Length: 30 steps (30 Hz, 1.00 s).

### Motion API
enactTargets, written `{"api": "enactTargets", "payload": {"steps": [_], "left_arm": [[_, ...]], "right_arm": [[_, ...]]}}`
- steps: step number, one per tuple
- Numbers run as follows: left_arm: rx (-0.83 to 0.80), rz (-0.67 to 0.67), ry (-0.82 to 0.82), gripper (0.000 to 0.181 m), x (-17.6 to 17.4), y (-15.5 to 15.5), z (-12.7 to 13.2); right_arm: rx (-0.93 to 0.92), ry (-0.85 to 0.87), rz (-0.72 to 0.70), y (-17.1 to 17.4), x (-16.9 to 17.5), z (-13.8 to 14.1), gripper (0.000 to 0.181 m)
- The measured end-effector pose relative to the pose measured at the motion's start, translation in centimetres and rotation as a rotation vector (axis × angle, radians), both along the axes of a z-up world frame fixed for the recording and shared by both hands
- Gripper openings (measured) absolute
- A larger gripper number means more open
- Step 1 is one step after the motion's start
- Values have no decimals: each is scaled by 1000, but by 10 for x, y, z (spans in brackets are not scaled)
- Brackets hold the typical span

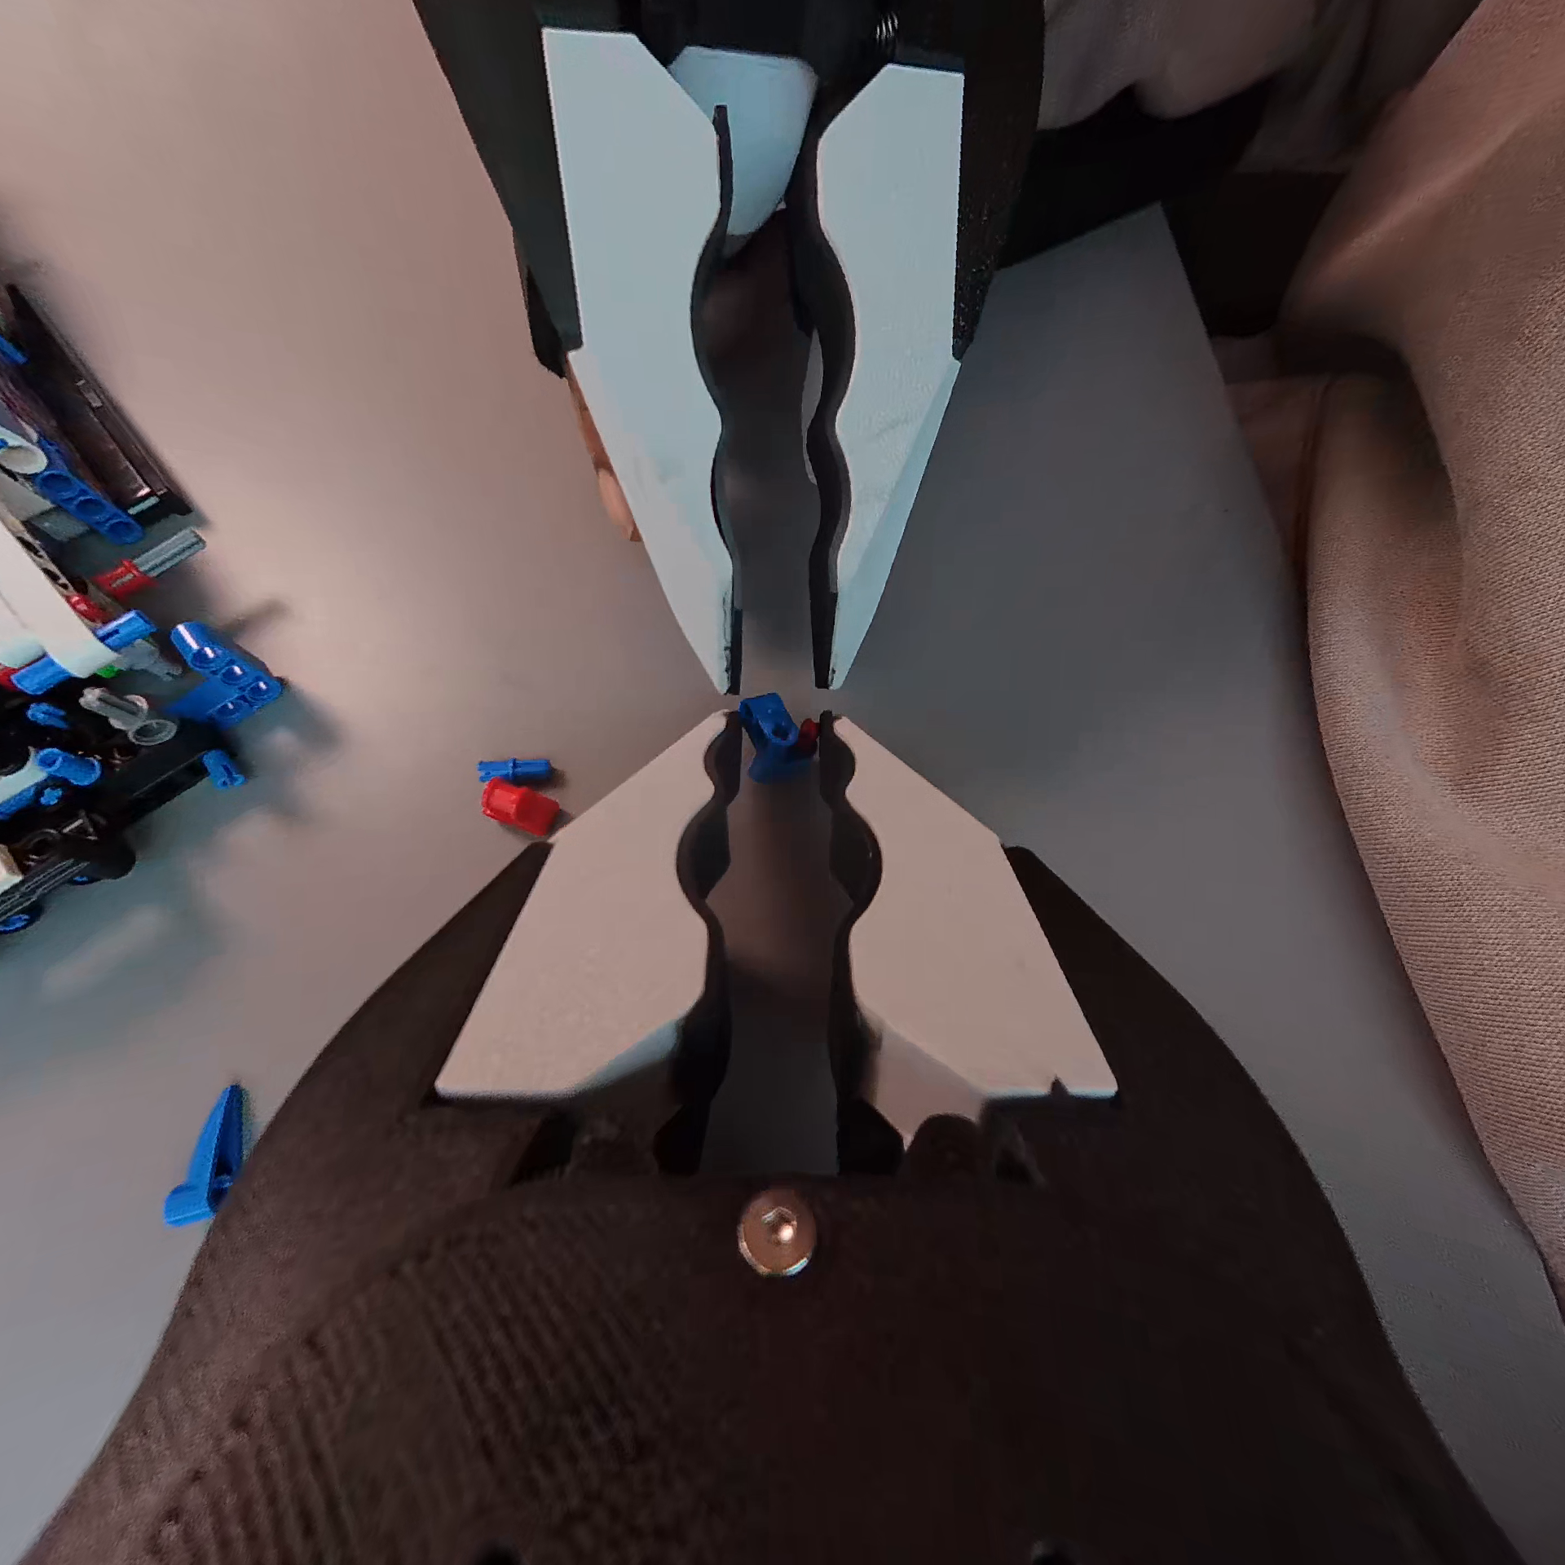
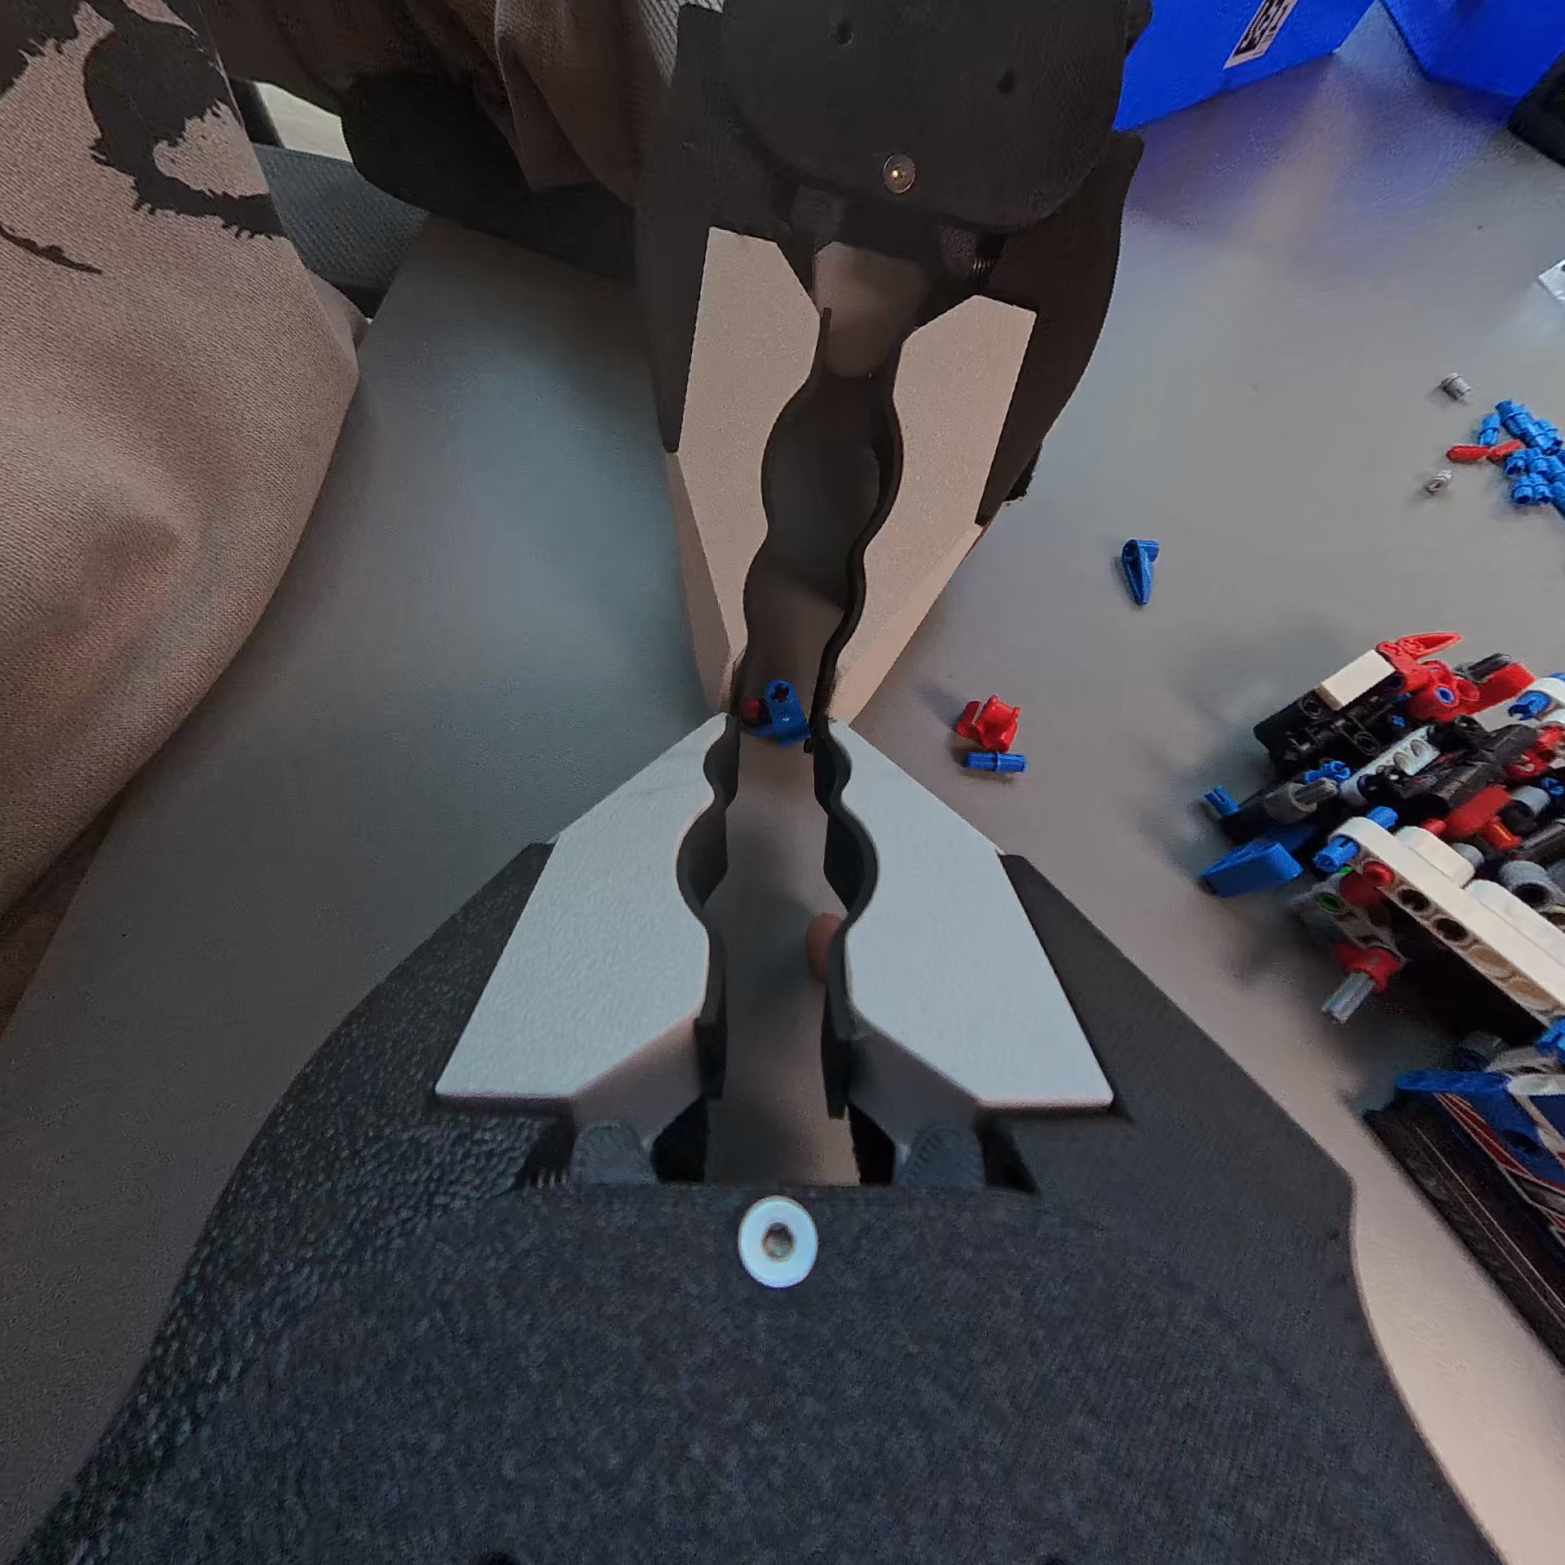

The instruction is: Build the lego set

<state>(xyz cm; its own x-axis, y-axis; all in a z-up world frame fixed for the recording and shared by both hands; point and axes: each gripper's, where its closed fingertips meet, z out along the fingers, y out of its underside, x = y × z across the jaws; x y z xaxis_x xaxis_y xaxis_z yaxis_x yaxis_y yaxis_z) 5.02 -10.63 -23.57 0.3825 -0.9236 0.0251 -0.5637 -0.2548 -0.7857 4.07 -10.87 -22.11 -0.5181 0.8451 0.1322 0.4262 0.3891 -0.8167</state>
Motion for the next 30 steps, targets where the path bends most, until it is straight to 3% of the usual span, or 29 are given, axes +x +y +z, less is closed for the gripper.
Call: {"api": "enactTargets", "payload": {"steps": [26, 28, 30], "left_arm": [[49, 0, 81, 23, -4, 0, -5], [45, -6, 84, 18, -4, -1, -5], [65, 10, 98, 0, -7, 2, -6]], "right_arm": [[63, -45, -27, 8, -2, -6, 9], [61, -45, -28, 9, -2, -6, 9], [54, -45, -32, 10, -1, -5, 10]]}}
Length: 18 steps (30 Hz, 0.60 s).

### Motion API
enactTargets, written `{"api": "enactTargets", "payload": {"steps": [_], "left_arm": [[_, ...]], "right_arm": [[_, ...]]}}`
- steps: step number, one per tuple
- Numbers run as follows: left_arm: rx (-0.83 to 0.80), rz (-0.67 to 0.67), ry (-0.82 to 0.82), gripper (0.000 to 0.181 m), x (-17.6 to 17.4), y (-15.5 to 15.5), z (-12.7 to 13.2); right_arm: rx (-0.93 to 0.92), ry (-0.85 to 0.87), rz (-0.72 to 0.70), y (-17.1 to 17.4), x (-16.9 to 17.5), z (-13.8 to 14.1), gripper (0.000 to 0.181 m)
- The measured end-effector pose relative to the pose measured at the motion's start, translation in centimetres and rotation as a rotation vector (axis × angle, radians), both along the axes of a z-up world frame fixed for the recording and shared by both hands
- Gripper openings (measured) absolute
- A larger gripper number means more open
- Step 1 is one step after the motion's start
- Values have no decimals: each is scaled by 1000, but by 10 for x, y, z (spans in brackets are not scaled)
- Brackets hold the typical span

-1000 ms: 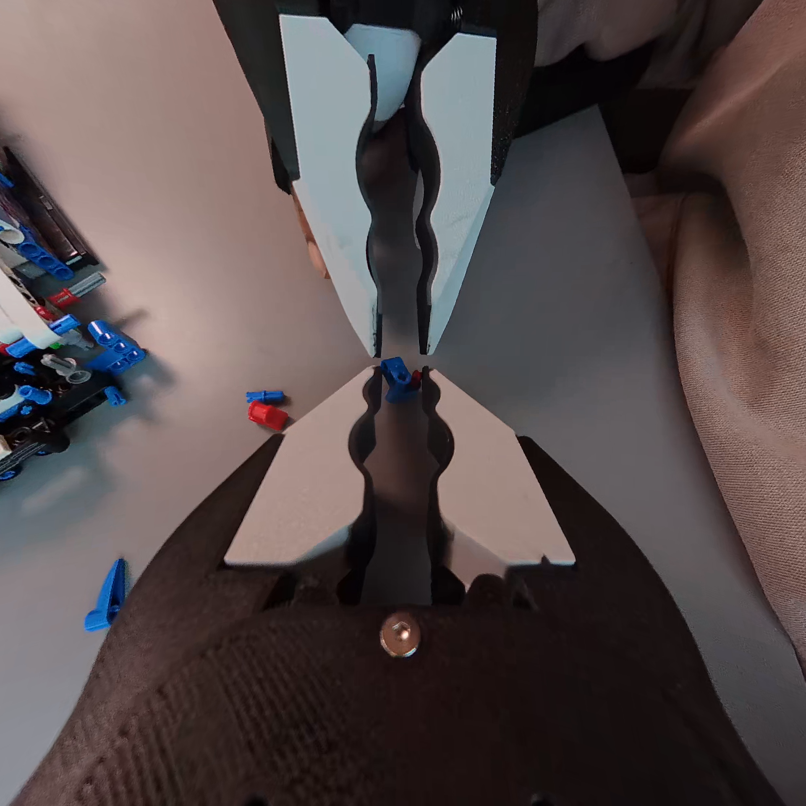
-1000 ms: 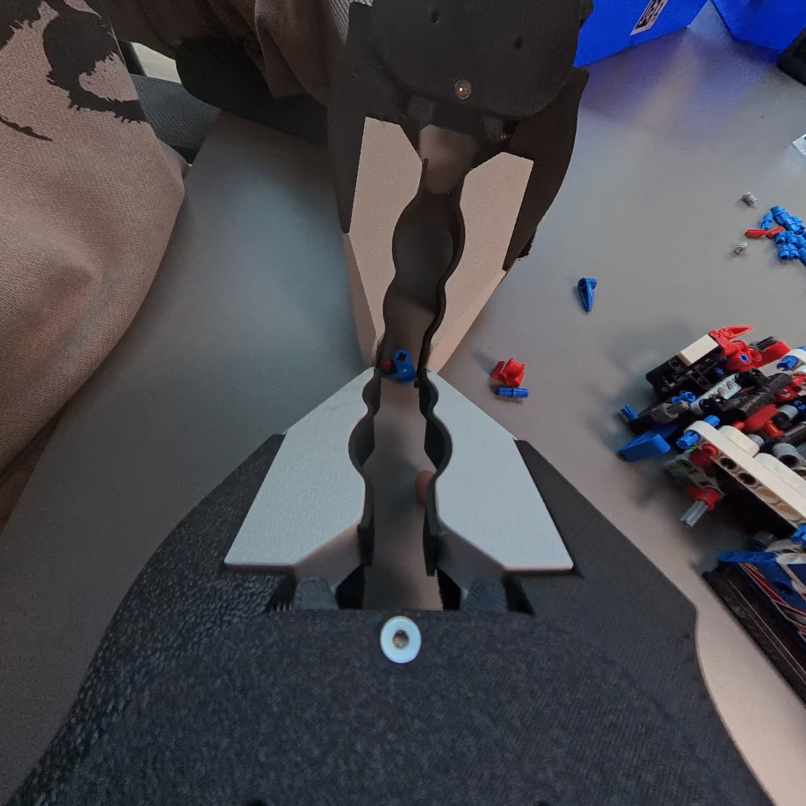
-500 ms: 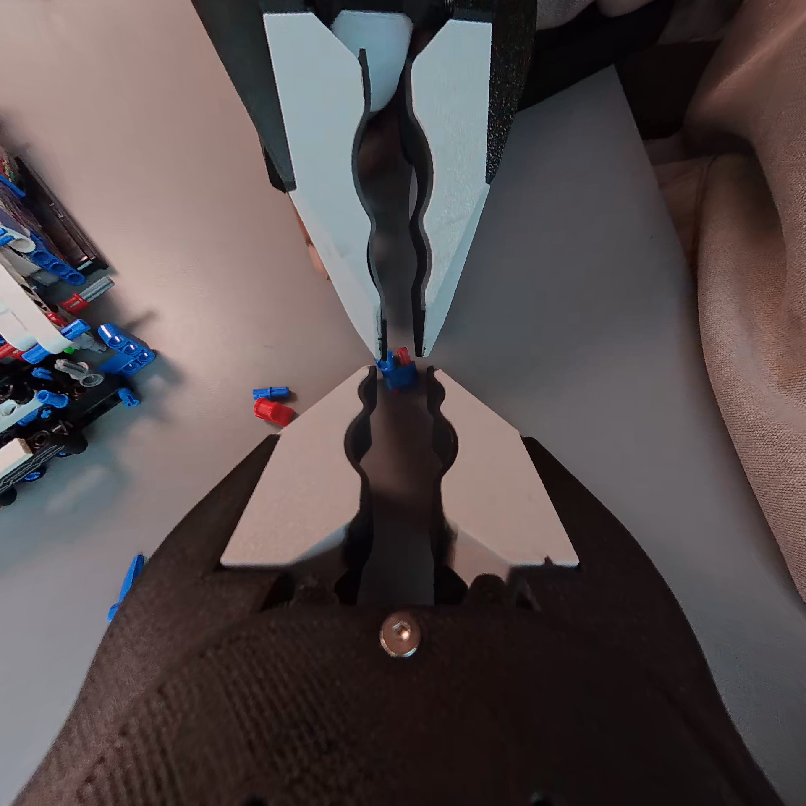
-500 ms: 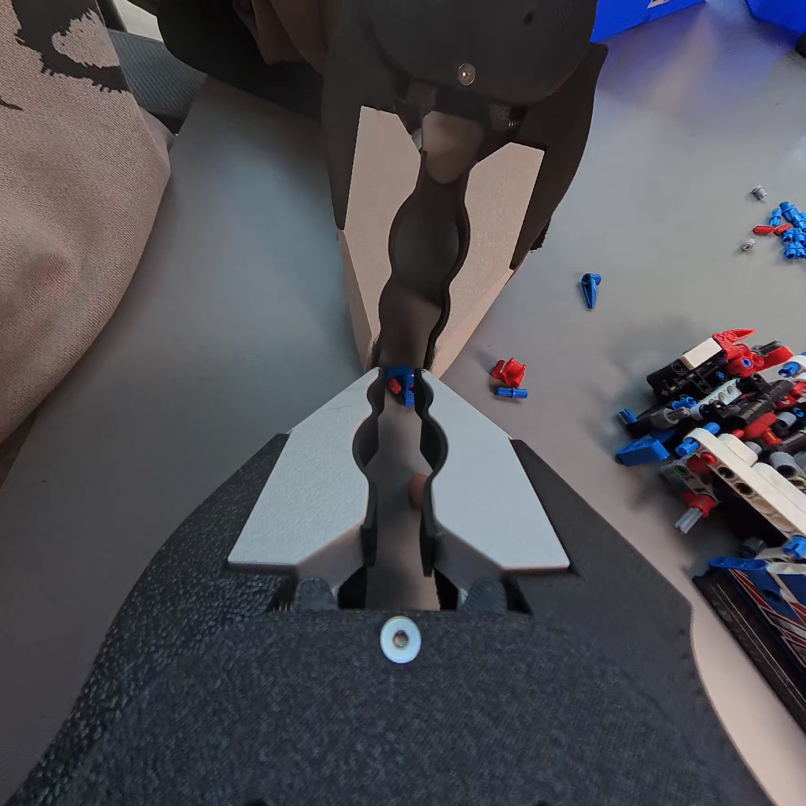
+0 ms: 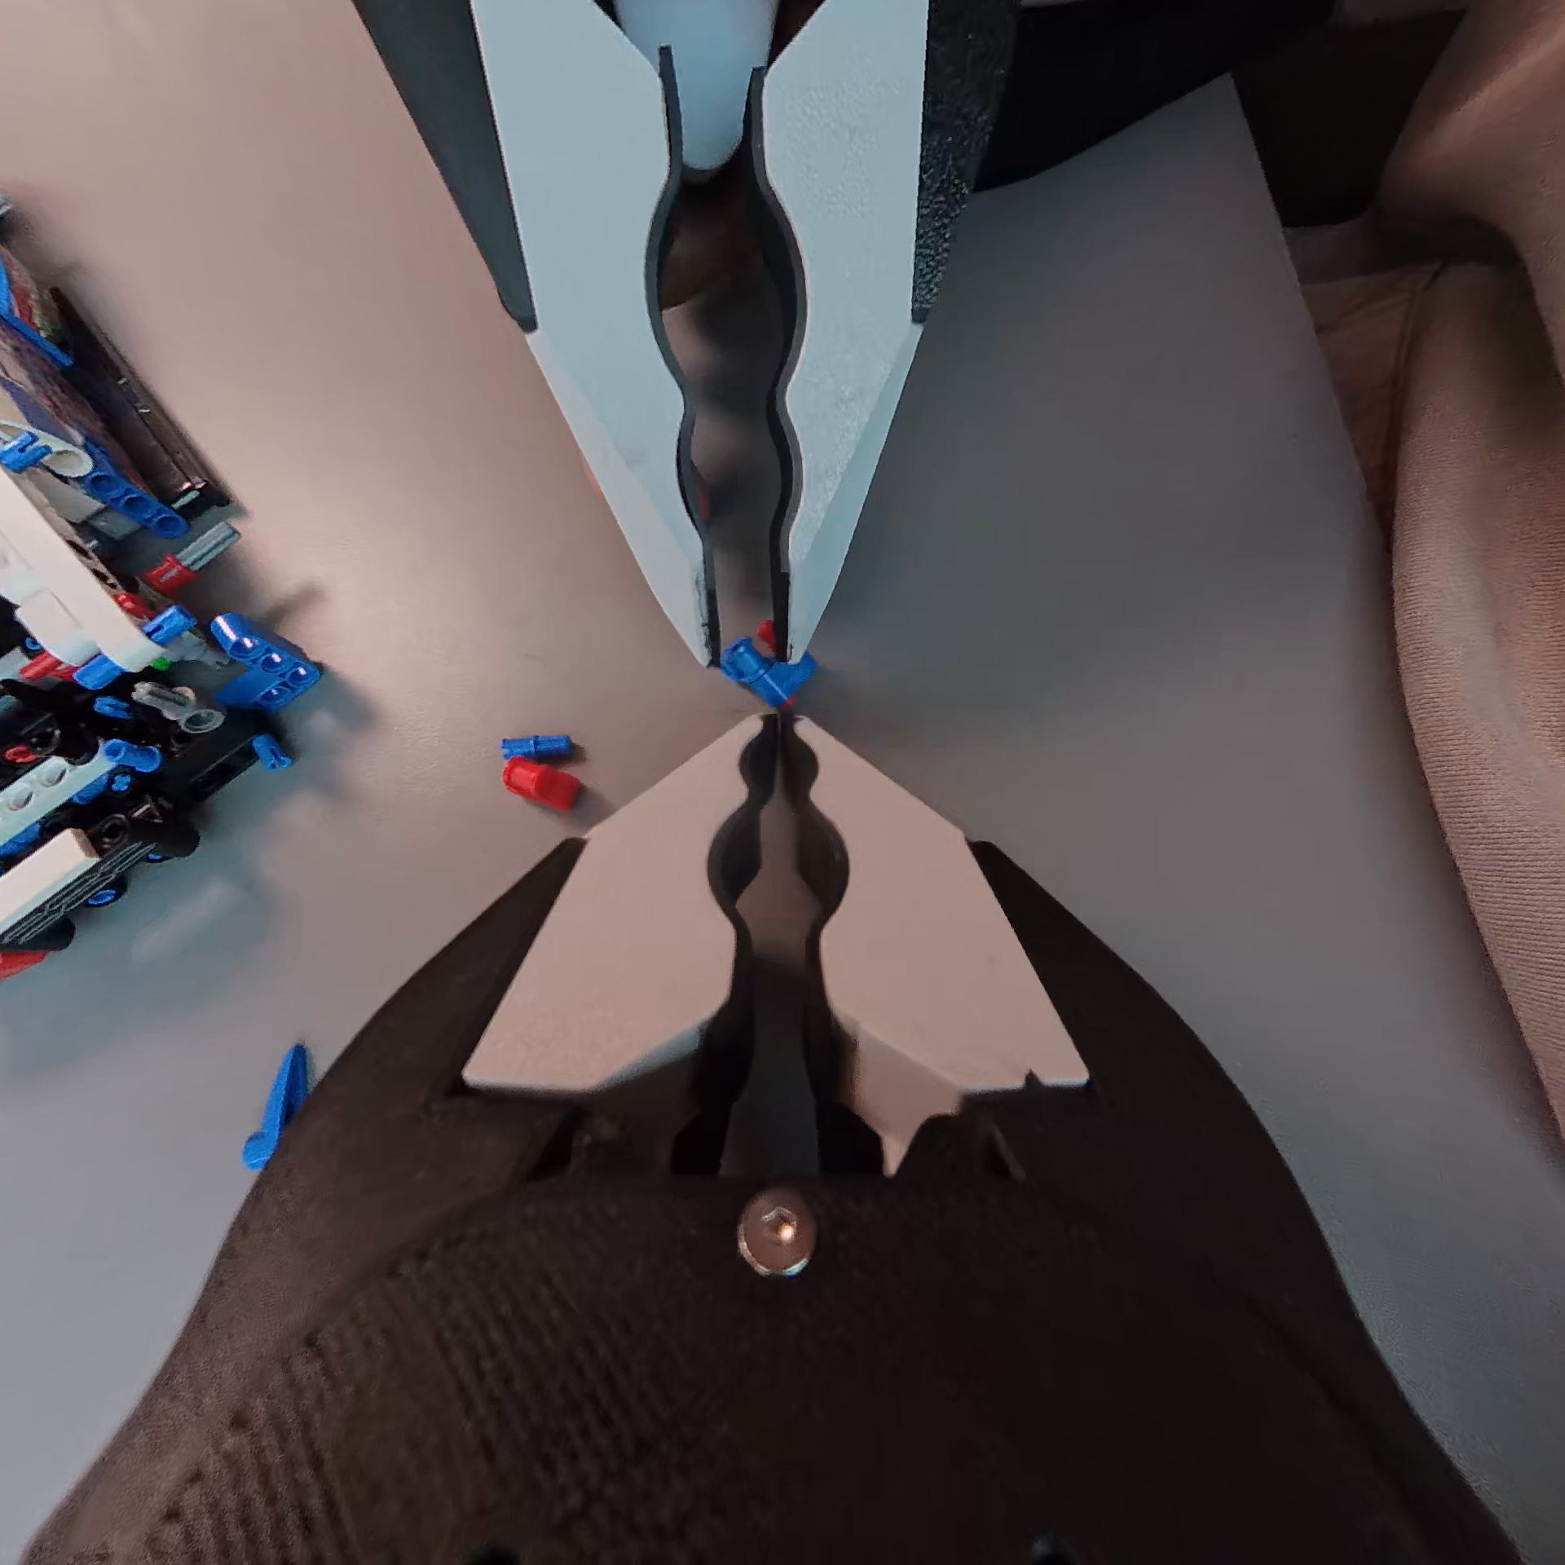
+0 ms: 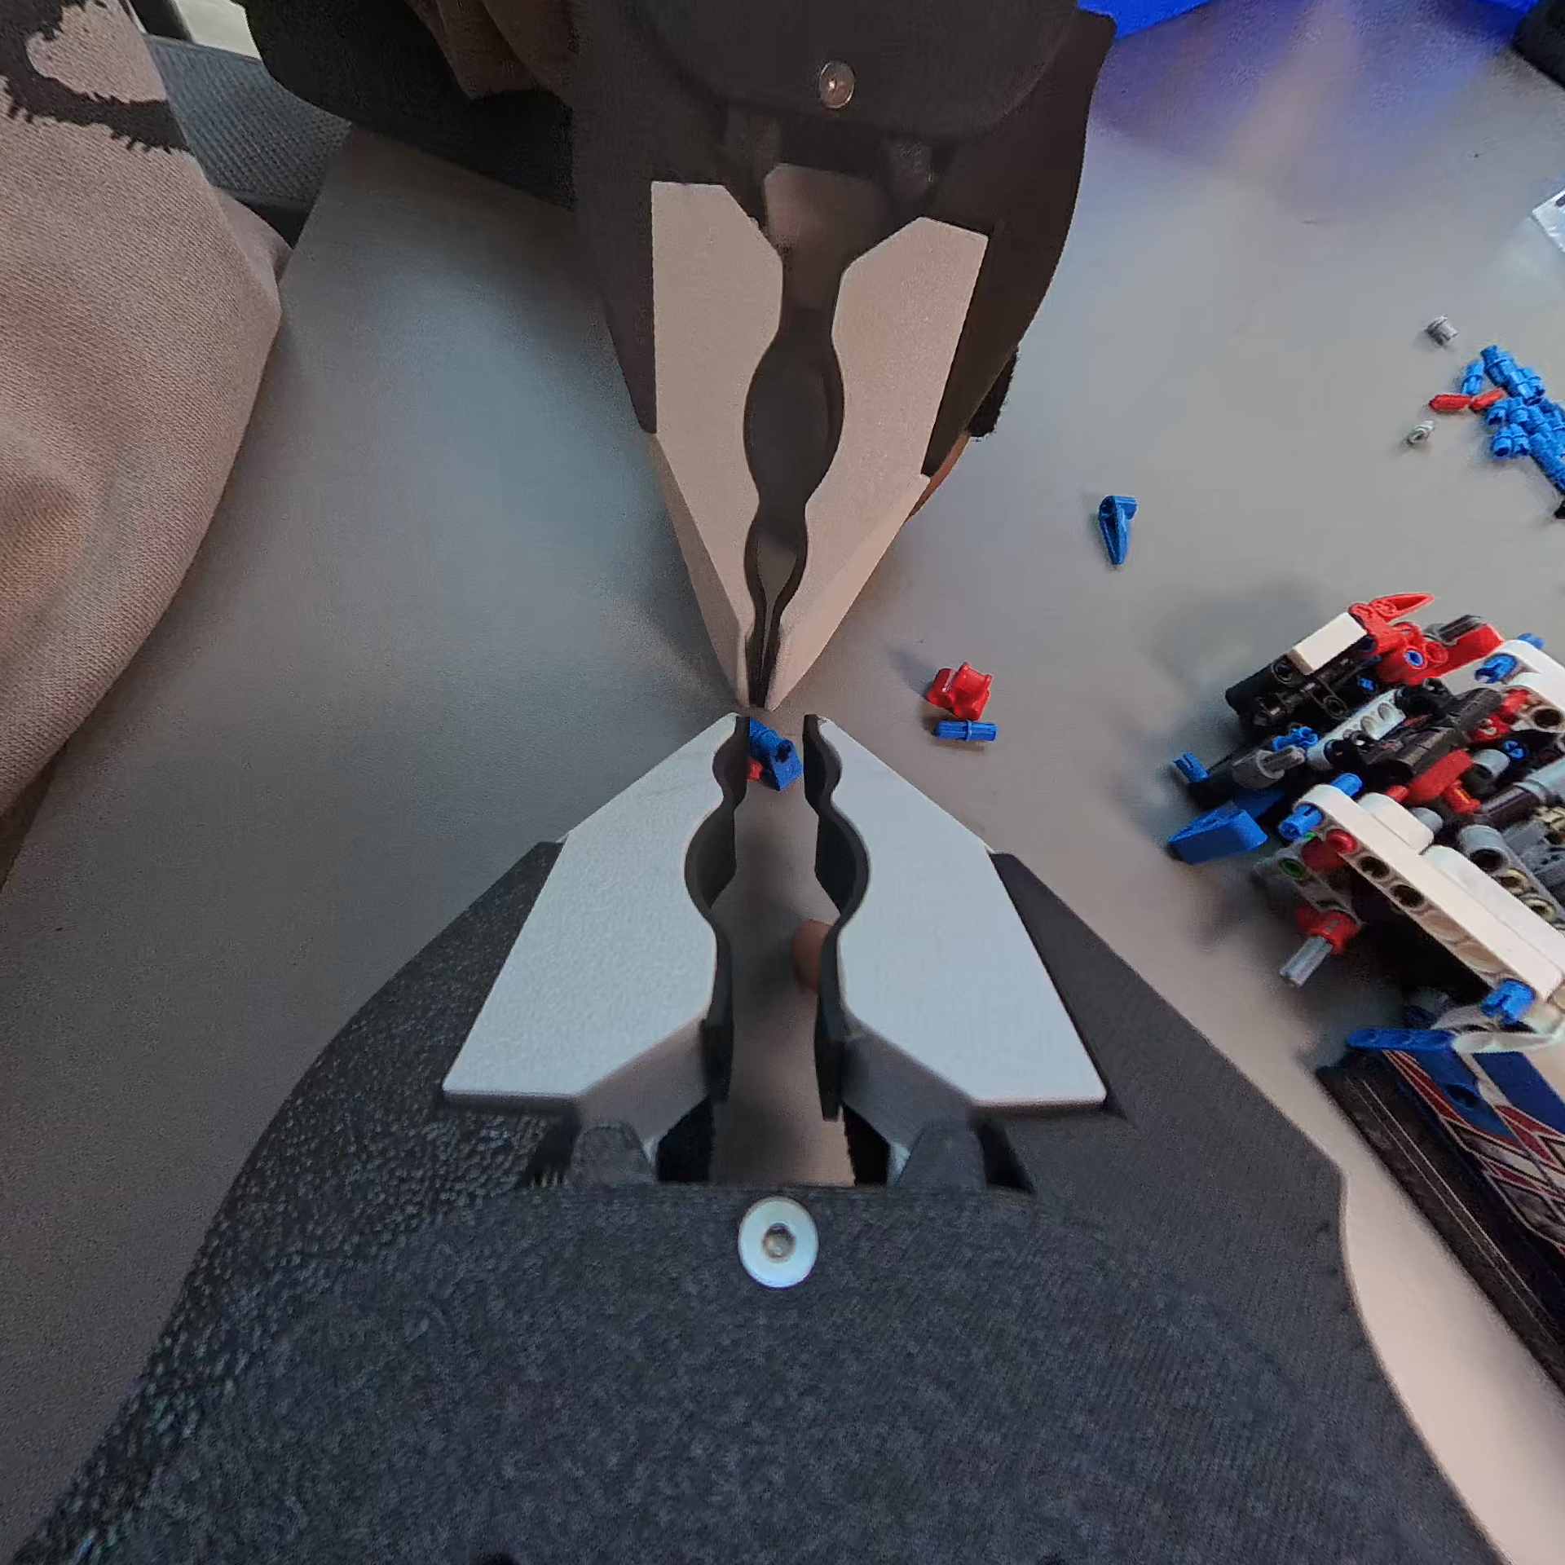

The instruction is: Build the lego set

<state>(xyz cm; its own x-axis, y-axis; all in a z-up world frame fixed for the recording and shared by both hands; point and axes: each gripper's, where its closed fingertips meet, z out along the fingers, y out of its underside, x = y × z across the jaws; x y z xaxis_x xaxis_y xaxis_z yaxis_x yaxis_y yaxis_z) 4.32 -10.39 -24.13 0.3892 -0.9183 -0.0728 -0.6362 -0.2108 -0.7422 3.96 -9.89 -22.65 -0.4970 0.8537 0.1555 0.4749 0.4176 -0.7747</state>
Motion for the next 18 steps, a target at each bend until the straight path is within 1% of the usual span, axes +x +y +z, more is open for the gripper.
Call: {"api": "enactTargets", "payload": {"steps": [2, 5, 11, 18], "left_arm": [[15, 6, -25, 0, -1, 3, 3], [-10, 25, -69, 0, -2, 5, 8], [-9, 33, -53, 0, -5, 6, 5], [-31, 50, -76, 1, -10, 7, 7]], "right_arm": [[-19, 9, -8, 2, 1, 2, 10], [-49, 27, -30, 7, 1, 7, 10], [-49, 34, -57, 15, 2, 9, 11], [-47, 48, -75, 19, 1, 10, 11]]}}
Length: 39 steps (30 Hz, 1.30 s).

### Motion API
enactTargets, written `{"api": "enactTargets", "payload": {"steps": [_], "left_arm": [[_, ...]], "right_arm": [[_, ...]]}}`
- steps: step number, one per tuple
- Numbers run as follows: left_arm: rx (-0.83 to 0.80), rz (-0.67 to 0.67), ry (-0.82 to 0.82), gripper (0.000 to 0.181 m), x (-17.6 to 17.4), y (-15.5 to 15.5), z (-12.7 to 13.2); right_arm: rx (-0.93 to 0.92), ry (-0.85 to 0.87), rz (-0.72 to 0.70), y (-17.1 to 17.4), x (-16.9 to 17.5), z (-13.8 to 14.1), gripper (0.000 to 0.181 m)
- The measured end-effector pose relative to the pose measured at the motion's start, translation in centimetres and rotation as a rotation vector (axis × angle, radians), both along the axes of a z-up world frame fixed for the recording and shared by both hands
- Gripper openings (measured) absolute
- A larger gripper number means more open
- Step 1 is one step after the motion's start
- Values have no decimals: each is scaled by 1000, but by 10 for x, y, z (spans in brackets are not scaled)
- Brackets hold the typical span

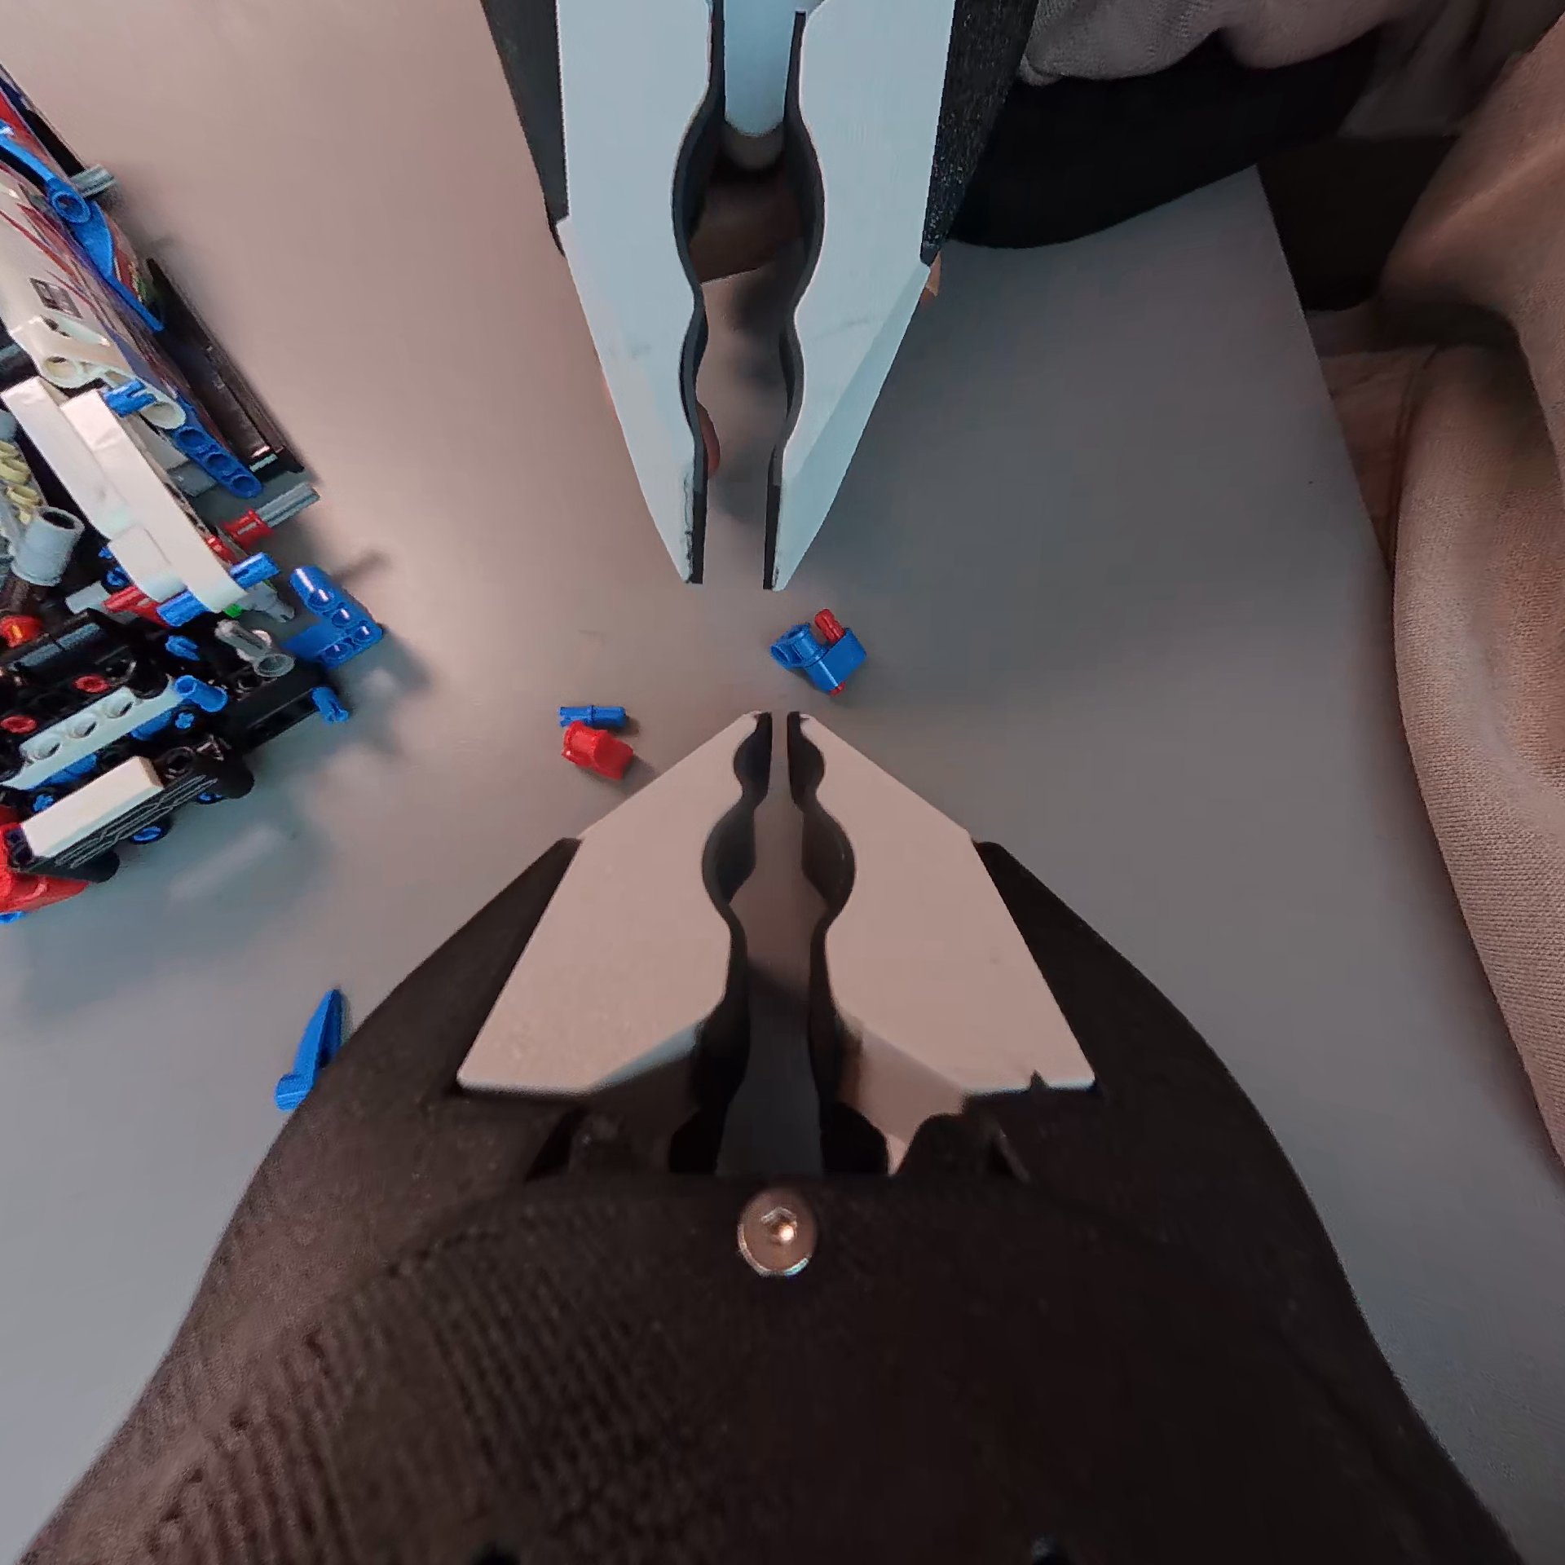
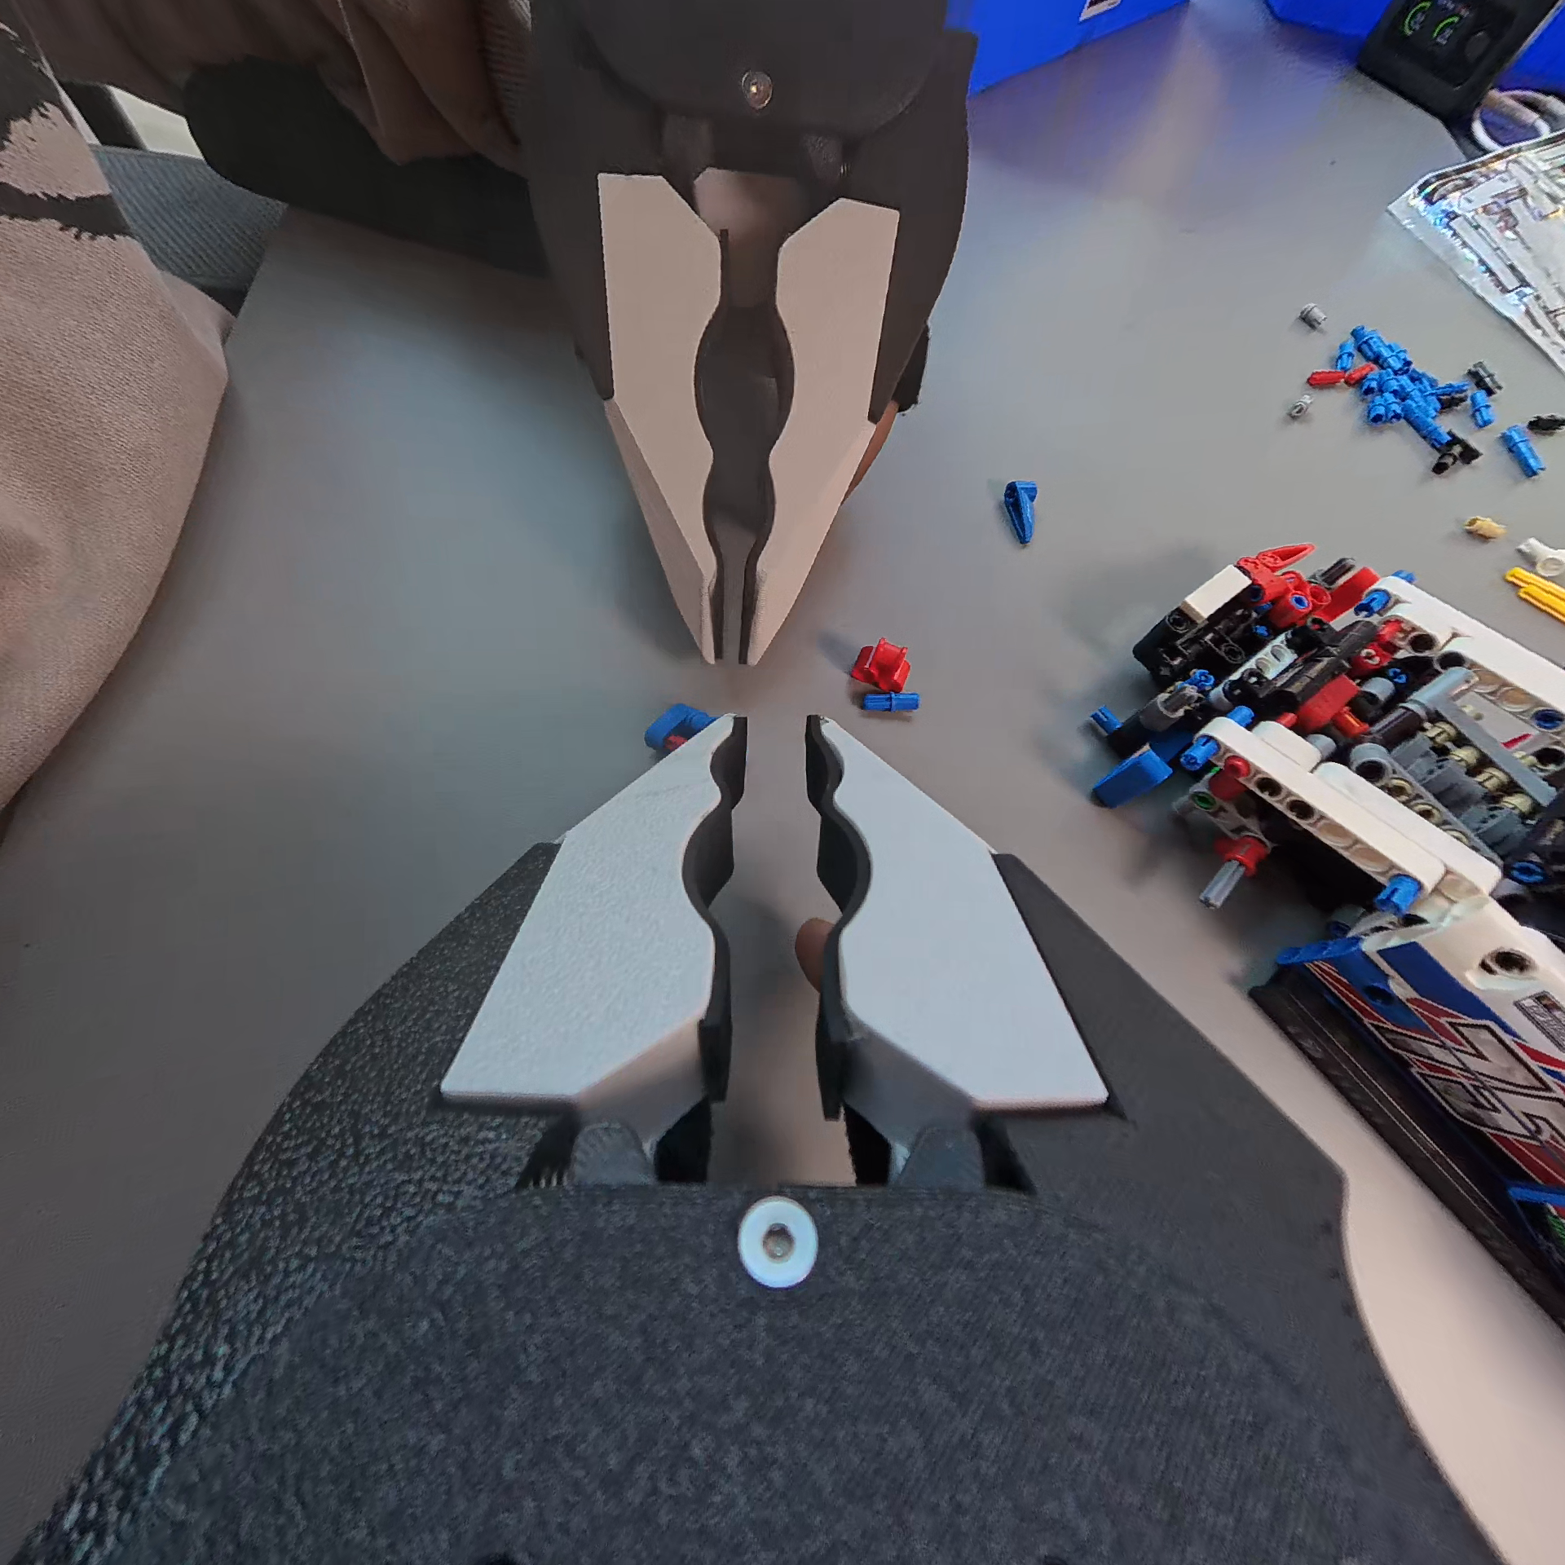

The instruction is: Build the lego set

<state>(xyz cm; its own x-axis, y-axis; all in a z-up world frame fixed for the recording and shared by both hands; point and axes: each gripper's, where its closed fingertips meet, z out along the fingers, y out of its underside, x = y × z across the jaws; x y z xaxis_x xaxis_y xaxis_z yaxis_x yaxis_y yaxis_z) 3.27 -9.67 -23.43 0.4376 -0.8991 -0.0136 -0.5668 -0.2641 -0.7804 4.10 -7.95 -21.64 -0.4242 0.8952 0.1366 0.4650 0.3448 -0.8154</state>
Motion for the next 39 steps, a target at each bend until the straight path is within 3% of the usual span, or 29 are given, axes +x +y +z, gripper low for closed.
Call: {"api": "enactTargets", "payload": {"steps": [7, 14, 19, 22, 27, 32, 39], "left_arm": [[-117, 13, -82, 27, 0, -4, 3], [-112, 52, -19, 33, 13, -1, -3], [-103, 89, 27, 30, 22, -1, -5], [-62, 91, 58, 18, 25, 1, -7], [55, -21, 49, 17, 26, -1, -5], [184, -97, -107, 17, 34, -5, 25], [215, -66, -159, 17, 32, 0, 35]], "right_arm": [[-33, -26, 12, -1, 4, -1, 12], [-29, -95, 52, -7, 11, -10, 12], [-6, -100, 51, -6, 11, -11, 12], [11, -103, 58, -7, 11, -12, 12], [16, -103, 77, -10, 13, -12, 12], [-30, -34, 100, -15, 11, 0, 11], [-66, 21, 74, -14, 9, 15, 8]]}}
